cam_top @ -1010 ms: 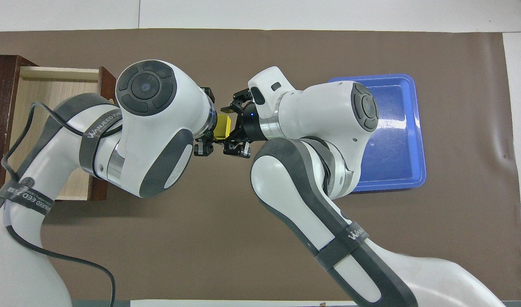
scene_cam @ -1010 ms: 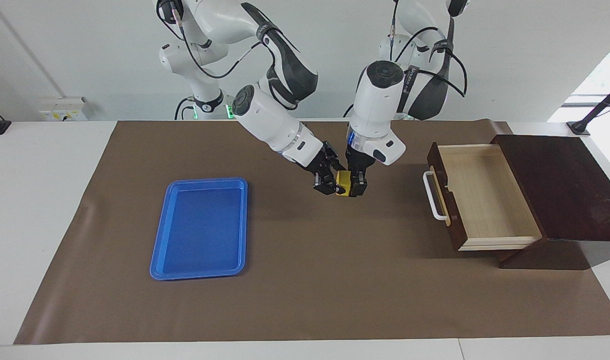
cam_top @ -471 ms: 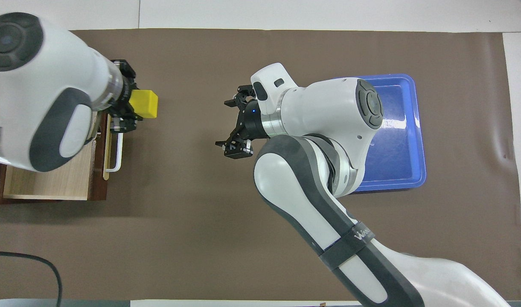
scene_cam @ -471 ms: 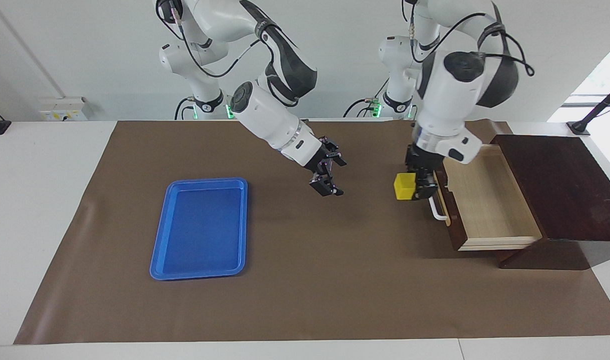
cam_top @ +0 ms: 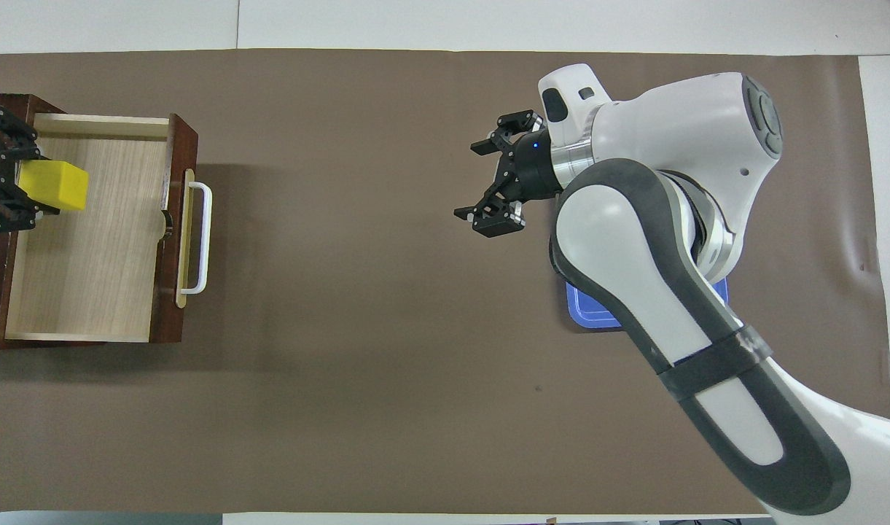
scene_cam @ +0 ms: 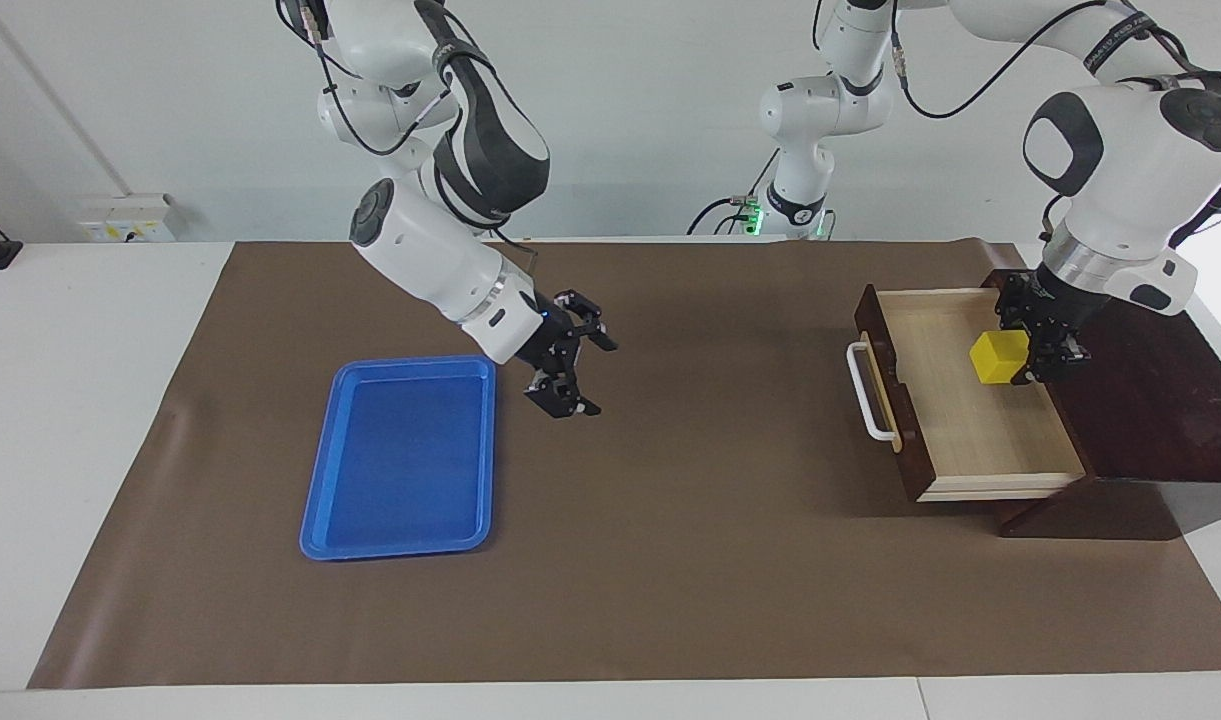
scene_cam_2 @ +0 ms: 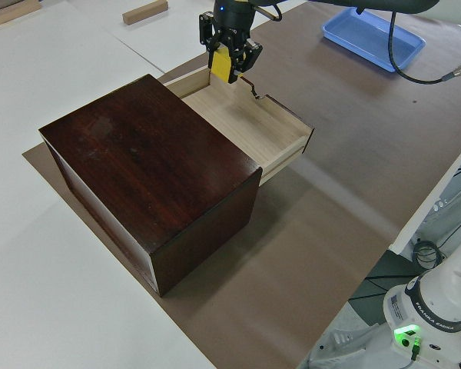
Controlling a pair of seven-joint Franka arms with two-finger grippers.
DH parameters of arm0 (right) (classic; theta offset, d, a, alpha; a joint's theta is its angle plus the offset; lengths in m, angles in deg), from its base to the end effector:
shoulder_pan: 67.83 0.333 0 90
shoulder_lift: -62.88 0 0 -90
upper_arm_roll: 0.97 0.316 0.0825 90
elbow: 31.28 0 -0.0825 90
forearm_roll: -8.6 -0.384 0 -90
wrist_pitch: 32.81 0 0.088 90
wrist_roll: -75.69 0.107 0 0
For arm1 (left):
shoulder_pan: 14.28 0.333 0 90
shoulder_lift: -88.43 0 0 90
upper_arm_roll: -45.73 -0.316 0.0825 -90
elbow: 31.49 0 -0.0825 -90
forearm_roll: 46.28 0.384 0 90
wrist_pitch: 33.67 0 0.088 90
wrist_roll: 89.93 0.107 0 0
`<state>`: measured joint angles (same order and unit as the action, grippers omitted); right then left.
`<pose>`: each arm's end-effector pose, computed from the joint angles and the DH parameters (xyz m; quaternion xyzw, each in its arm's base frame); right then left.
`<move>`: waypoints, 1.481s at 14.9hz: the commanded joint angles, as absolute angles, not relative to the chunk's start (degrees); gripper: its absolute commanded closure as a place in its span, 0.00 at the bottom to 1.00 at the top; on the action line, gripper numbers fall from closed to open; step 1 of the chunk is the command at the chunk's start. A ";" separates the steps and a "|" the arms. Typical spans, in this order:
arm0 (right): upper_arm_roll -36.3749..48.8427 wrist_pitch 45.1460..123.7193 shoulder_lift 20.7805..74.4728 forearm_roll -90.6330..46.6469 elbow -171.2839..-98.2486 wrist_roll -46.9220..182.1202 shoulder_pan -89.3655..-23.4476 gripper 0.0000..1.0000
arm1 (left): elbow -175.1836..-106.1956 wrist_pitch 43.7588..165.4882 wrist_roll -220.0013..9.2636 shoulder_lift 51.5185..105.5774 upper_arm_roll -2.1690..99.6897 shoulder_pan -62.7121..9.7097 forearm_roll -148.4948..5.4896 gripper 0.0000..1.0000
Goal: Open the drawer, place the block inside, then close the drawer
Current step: 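Release the cube into the drawer while the right gripper returns to rest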
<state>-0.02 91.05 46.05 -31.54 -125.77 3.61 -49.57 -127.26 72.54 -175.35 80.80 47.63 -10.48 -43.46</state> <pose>0.6253 0.2439 0.4724 -0.7662 -0.5555 -0.2280 0.2288 0.6090 0.0251 0.5241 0.7273 0.6856 0.0327 0.0002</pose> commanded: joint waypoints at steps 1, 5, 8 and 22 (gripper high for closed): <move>0.62 87.43 48.46 -25.79 -126.20 5.19 -53.85 0.00 | -138.07 77.33 -176.14 85.08 48.63 -11.47 -43.47 1.00; 0.62 83.30 48.82 -21.64 -126.11 9.57 -58.85 0.00 | -147.40 85.76 -178.43 87.29 48.63 -10.86 -43.47 1.00; 0.62 81.53 49.69 -16.04 -126.02 16.07 -61.85 0.00 | -148.82 85.86 -181.24 87.73 48.63 -10.68 -43.55 1.00; -1.49 57.13 63.92 3.94 -125.67 61.94 -68.36 0.00 | -127.45 72.66 -189.57 80.52 48.81 -20.32 -46.90 0.00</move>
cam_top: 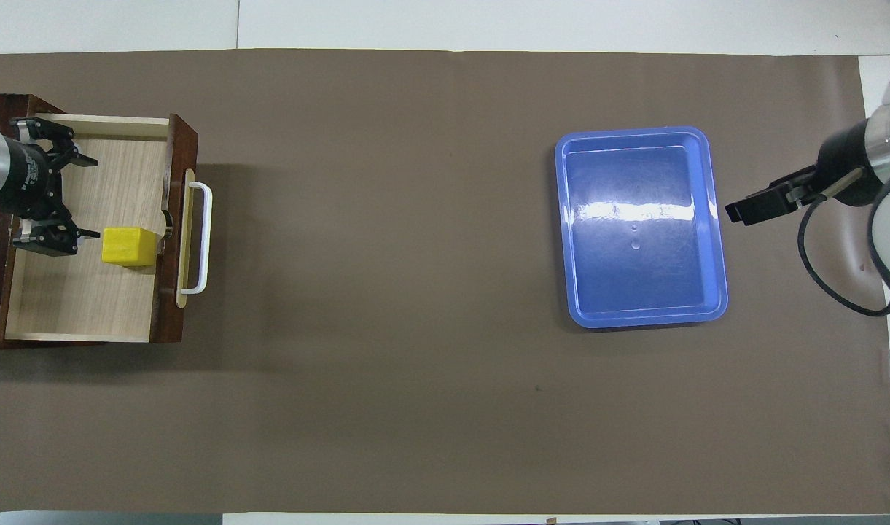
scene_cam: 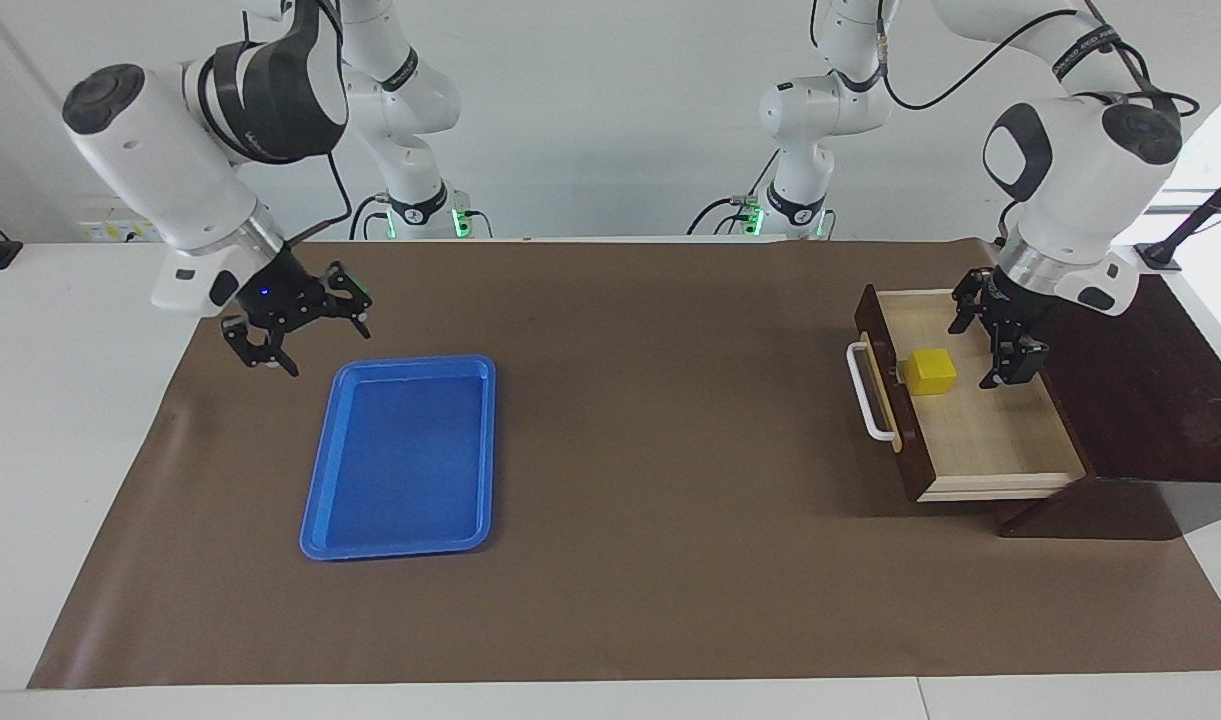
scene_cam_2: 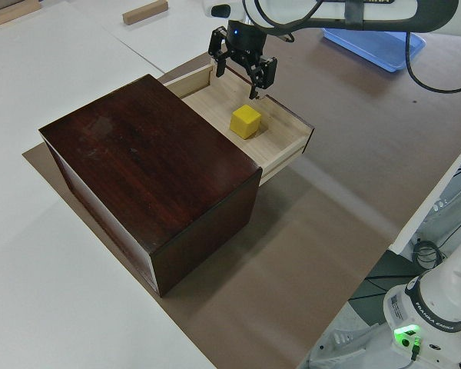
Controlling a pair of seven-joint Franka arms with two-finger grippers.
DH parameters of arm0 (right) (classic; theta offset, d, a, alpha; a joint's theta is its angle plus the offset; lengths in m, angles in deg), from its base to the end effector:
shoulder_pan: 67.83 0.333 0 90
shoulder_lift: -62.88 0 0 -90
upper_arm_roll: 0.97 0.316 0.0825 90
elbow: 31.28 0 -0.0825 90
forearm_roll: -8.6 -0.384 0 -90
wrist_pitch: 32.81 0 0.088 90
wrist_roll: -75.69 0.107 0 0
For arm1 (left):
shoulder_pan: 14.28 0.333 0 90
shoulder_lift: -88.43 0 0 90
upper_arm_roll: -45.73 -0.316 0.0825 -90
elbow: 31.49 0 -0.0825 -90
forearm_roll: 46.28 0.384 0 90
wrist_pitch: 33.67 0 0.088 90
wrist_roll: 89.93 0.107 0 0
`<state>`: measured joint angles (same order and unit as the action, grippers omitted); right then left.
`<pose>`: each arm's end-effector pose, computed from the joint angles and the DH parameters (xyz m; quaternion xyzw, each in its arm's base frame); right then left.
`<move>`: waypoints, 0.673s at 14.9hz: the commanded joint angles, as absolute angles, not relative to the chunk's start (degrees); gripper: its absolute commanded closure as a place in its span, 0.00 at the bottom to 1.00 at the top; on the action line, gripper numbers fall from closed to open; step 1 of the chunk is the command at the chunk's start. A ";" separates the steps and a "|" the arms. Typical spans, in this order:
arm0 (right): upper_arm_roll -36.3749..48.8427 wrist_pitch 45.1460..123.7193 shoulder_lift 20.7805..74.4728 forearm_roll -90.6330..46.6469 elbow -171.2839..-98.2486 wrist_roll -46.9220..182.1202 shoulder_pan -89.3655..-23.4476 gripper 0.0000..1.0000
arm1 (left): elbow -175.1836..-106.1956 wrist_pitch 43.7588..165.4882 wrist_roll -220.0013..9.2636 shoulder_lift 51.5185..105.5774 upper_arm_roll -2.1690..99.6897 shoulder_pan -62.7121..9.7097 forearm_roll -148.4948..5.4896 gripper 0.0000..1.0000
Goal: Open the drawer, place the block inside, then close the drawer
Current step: 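Push the drawer closed with the left gripper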
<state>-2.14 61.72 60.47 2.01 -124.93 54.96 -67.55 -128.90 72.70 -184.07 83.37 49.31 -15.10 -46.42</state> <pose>0.5716 0.0028 0.5781 -0.9843 -0.1668 0.0024 0.0583 0.5962 -0.0448 0.5375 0.7079 0.7055 0.0193 0.0284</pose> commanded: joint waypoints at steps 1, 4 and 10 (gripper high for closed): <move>-1.49 54.58 65.24 4.03 -125.76 65.45 -68.79 0.00 | -130.17 74.59 -191.68 80.96 48.81 -23.05 -46.81 0.00; -1.58 52.17 66.39 4.11 -127.16 76.54 -70.12 0.00 | -136.15 79.78 -194.77 80.87 48.81 -26.50 -43.83 0.00; -1.32 56.57 67.63 9.28 -132.35 77.44 -69.68 0.00 | -140.12 83.40 -188.38 81.31 48.63 -24.13 -41.36 0.00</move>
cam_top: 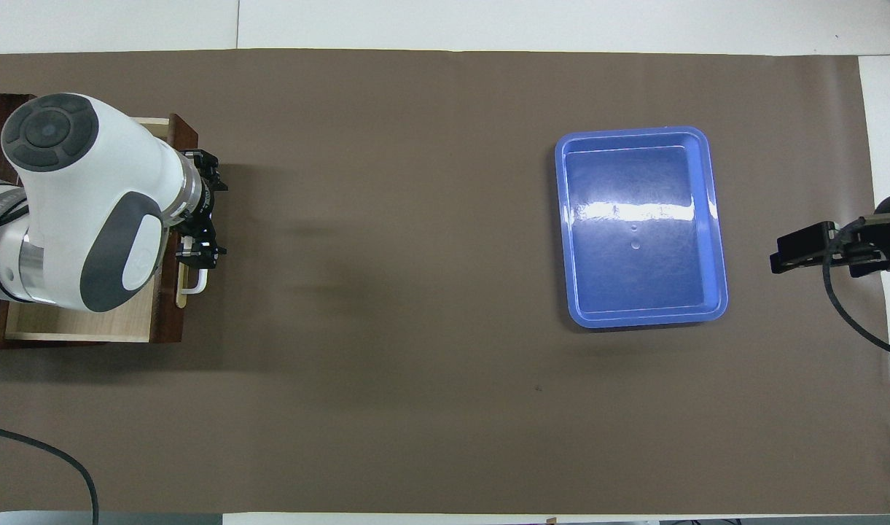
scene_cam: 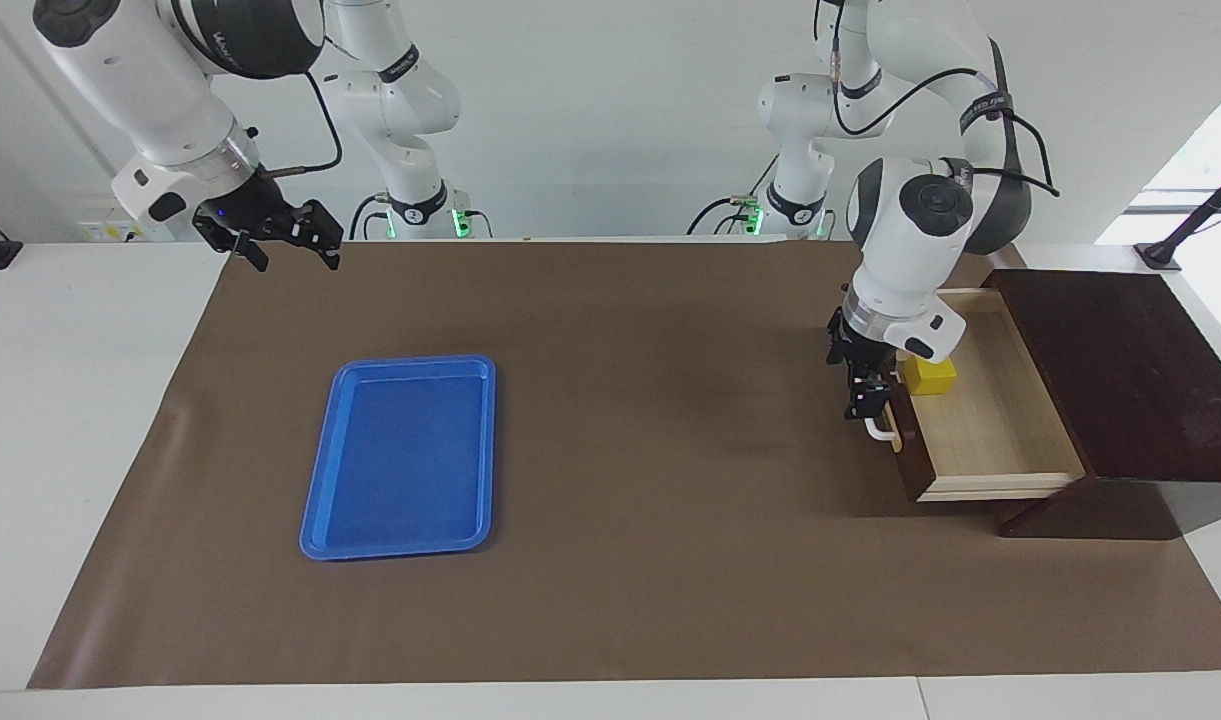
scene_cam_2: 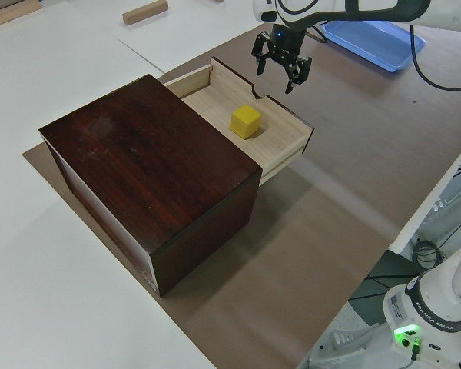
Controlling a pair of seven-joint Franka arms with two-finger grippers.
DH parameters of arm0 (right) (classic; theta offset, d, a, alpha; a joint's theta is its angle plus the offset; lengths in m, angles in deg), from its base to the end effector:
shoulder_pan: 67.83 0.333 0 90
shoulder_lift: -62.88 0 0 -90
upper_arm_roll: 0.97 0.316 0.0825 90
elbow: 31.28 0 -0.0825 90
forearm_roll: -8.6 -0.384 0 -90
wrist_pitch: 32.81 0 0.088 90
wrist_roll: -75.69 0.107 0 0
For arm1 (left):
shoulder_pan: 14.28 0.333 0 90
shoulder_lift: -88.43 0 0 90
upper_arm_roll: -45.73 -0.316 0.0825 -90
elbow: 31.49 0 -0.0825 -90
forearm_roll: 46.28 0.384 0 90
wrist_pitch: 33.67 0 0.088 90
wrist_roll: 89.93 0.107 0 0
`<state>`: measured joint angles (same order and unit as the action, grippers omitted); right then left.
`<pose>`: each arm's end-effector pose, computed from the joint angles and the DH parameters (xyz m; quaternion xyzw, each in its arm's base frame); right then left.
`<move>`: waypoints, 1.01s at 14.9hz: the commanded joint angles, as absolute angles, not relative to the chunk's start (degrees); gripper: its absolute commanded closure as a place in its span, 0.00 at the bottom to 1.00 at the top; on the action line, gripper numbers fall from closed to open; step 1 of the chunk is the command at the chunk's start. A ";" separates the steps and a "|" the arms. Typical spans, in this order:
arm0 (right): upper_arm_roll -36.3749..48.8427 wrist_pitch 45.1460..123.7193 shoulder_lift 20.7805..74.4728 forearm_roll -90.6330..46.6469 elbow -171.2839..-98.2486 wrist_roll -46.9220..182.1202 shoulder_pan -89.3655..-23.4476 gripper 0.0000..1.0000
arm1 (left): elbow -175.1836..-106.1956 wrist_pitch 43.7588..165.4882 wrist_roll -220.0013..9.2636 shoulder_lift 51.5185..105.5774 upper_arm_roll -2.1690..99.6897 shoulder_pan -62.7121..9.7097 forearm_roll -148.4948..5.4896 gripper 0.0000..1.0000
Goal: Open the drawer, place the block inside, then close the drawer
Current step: 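Push the drawer closed with the left gripper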
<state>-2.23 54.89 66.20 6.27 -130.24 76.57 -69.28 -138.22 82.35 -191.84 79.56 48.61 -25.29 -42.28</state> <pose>0.5263 -0.0207 0.5796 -0.9969 0.0318 0.0689 0.0221 0.5847 -0.1393 0.4348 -0.7292 -0.6837 -0.0254 0.0114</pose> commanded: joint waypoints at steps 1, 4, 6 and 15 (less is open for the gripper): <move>-1.06 56.74 67.63 10.87 -132.18 77.44 -69.33 0.00 | -140.04 83.40 -186.80 81.23 48.63 -23.69 -41.36 0.00; -0.88 55.79 66.75 11.06 -129.99 77.27 -69.59 0.00 | -140.04 83.31 -183.18 81.23 48.63 -21.15 -41.27 0.00; -0.88 53.51 65.43 10.71 -126.92 77.27 -69.59 0.00 | -140.04 83.31 -182.83 81.23 48.55 -20.53 -39.17 0.00; -0.88 56.92 67.27 10.62 -131.21 77.36 -69.94 0.00 | -138.55 83.75 -176.77 80.70 48.55 -11.22 -35.56 0.00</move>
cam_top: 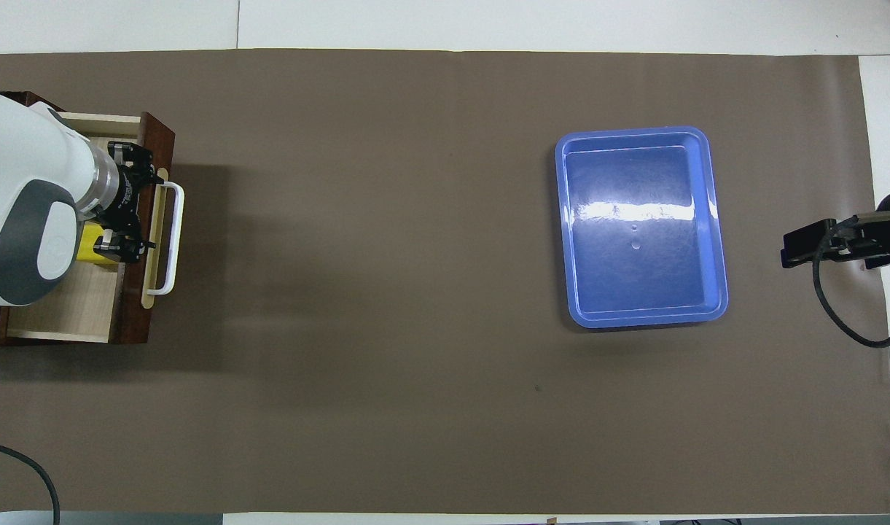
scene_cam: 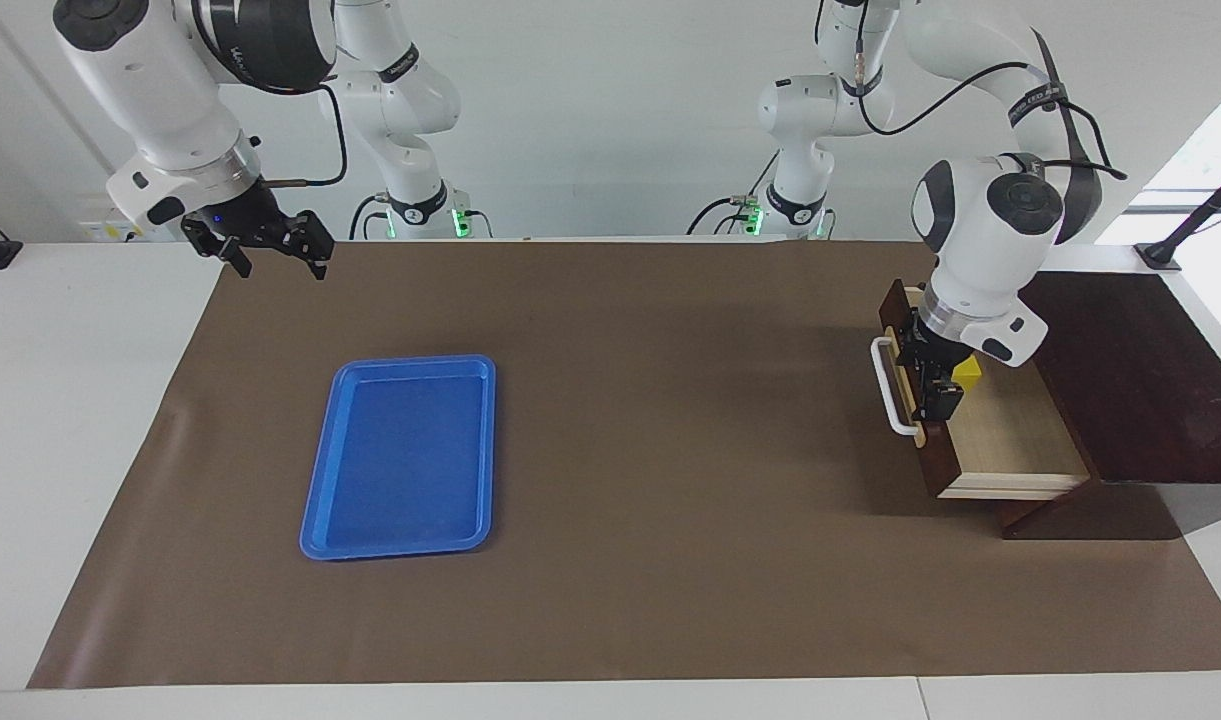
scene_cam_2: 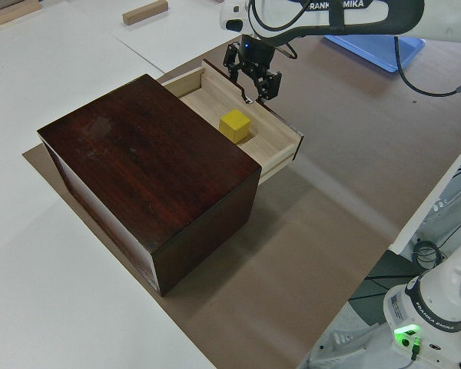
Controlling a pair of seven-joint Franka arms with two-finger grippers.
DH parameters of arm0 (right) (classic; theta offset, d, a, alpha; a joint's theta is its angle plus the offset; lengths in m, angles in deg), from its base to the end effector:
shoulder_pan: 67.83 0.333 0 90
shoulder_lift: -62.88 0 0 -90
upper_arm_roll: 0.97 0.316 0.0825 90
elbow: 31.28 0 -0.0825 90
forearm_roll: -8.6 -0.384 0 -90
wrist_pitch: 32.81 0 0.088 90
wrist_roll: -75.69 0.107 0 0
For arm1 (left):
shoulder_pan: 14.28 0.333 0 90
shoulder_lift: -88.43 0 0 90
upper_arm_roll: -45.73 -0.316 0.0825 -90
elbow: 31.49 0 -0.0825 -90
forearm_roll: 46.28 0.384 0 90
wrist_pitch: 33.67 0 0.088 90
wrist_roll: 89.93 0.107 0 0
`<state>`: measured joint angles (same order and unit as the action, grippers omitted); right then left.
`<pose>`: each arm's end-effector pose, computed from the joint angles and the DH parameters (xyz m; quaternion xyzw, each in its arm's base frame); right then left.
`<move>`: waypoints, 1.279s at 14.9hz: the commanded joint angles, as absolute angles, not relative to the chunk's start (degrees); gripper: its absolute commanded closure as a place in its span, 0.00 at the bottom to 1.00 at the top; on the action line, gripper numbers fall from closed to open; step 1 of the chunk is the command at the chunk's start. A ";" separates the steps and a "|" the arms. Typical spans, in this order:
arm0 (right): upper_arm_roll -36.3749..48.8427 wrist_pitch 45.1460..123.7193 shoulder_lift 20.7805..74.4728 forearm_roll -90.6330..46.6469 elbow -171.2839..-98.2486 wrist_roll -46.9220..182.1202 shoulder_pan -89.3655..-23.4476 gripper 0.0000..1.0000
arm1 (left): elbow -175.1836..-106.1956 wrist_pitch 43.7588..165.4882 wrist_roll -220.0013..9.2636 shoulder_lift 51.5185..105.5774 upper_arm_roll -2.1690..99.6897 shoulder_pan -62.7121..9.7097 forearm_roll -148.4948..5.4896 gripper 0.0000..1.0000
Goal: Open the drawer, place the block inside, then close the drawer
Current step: 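Push the drawer closed with the left gripper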
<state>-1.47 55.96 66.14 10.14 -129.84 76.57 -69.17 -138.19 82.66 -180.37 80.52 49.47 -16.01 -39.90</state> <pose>0.5293 -0.0200 0.5836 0.9980 -0.0232 -0.0571 0.0127 0.5980 -0.0495 0.4459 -0.7523 -0.6571 -0.0442 0.0193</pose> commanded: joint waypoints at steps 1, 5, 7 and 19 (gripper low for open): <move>-0.88 56.92 67.19 10.62 -131.12 77.27 -69.94 0.00 | -138.37 84.10 -175.89 80.52 48.55 -9.99 -35.64 0.00; -0.88 56.57 67.36 10.53 -130.59 77.27 -69.50 0.00 | -138.37 86.03 -172.72 80.43 48.55 -5.77 -35.64 0.00; -0.88 56.57 67.36 10.53 -130.59 77.27 -69.41 0.00 | -138.45 86.30 -172.46 80.43 48.63 -4.53 -35.64 0.00; -0.88 56.57 67.45 10.53 -130.68 77.27 -69.59 0.00 | -129.85 65.76 -133.59 87.55 50.30 -9.01 -44.22 0.00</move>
